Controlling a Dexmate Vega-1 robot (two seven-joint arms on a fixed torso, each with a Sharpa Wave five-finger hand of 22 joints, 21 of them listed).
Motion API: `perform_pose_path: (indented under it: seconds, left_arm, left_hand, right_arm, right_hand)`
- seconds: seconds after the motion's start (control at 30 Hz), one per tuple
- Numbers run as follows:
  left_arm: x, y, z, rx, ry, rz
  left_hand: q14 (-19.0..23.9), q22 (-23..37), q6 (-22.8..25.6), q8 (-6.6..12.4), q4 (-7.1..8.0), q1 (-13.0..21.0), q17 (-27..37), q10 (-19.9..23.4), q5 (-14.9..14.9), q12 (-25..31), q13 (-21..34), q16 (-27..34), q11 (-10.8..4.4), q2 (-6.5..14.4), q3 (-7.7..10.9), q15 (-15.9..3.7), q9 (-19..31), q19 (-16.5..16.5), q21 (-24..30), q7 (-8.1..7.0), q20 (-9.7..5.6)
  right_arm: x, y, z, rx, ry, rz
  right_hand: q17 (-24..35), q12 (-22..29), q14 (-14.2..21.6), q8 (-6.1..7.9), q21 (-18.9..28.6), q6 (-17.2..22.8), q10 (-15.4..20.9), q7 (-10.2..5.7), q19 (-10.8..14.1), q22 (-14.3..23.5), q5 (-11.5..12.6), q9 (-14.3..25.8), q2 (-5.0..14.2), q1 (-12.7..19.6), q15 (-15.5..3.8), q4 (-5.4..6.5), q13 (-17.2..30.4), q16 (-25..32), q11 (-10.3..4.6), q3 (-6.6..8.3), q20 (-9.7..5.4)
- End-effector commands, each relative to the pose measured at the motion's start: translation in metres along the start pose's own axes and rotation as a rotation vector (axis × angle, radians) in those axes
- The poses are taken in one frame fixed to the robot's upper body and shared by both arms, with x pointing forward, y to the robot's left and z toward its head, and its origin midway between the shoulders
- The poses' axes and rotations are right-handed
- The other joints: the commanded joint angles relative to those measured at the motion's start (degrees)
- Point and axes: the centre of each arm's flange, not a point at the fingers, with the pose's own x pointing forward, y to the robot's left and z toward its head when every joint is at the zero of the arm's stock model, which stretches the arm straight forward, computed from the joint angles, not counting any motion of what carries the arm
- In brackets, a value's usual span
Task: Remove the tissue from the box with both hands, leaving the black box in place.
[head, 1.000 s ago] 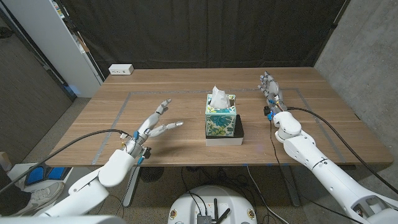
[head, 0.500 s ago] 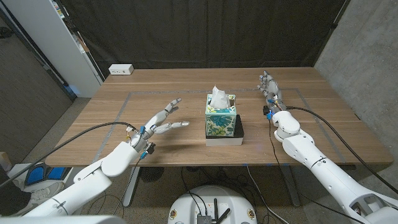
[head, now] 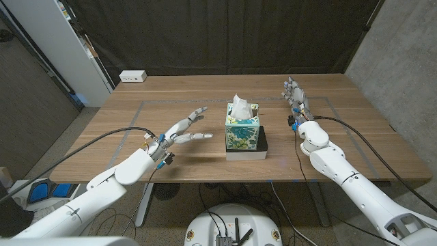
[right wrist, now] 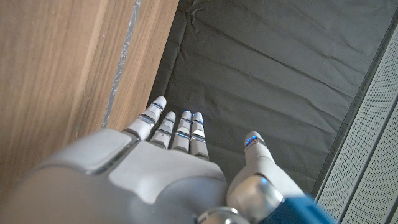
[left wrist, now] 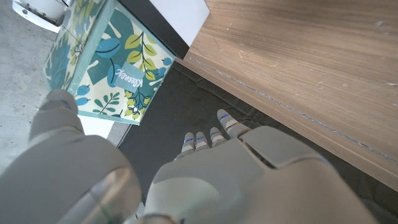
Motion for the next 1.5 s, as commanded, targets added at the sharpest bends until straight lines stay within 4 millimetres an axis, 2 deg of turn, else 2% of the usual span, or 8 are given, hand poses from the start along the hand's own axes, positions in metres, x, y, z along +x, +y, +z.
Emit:
perform_pose_path:
  seconds: [0.03,1.03,1.27,1.5]
  left_arm:
    - [0.022,-0.003,0.002,-0.015,-0.072,-0.068]
    - [0.063,-0.021,0.008,-0.109,-0.161,-0.184]
    - [0.071,-0.022,0.010,-0.125,-0.165,-0.206]
    - [0.082,-0.025,0.014,-0.156,-0.169,-0.246]
  left_hand:
    - [-4.70,0.16,-14.74,0.35,0.02,0.68,0.15,-8.53,0.25,0.08,0.13,0.14,0.07,0.00,-0.23,-0.12,0.10,0.72,0.24,0.30,-1.29]
    - [-0.36,0.14,-12.11,1.08,0.14,3.00,0.12,-5.87,0.72,0.32,0.07,0.63,0.13,0.63,-1.89,-0.45,0.02,3.20,0.41,0.52,-1.13]
    - [1.75,0.16,-10.62,1.51,0.22,3.93,0.12,-3.99,0.87,0.69,0.07,0.83,0.12,0.71,-2.59,-0.87,0.01,4.49,0.57,0.76,-0.95]
    - [4.97,0.16,-7.08,2.66,0.30,5.56,0.07,-0.71,1.01,1.27,0.03,1.03,0.17,1.00,-3.49,-1.42,0.00,6.81,0.88,0.88,-1.07]
  right_arm:
    - [-0.006,0.001,0.005,-0.010,-0.004,0.001]
    - [-0.023,-0.005,0.011,-0.017,-0.032,0.005]
    - [-0.025,-0.006,0.011,-0.012,-0.044,0.011]
    - [-0.029,-0.009,0.013,-0.007,-0.062,0.007]
  right_hand:
    - [0.15,-0.10,0.35,0.32,0.35,0.12,0.02,0.19,0.30,0.23,0.20,0.12,0.59,0.23,0.30,-0.31,0.27,0.12,0.25,0.05,0.32]
    - [0.12,-0.02,0.39,0.37,0.34,0.29,0.26,0.43,0.29,0.22,0.21,0.12,0.62,0.13,0.41,-0.57,0.27,0.13,0.28,-0.08,0.44]
    - [0.10,0.01,0.52,0.39,0.35,0.37,0.38,0.35,0.33,0.22,0.21,0.13,0.64,0.12,0.45,-0.65,0.28,0.17,0.27,-0.11,0.46]
    - [0.10,0.03,0.55,0.40,0.37,0.41,0.47,0.40,0.39,0.22,0.21,0.13,0.66,0.09,0.45,-0.71,0.28,0.18,0.32,-0.14,0.54]
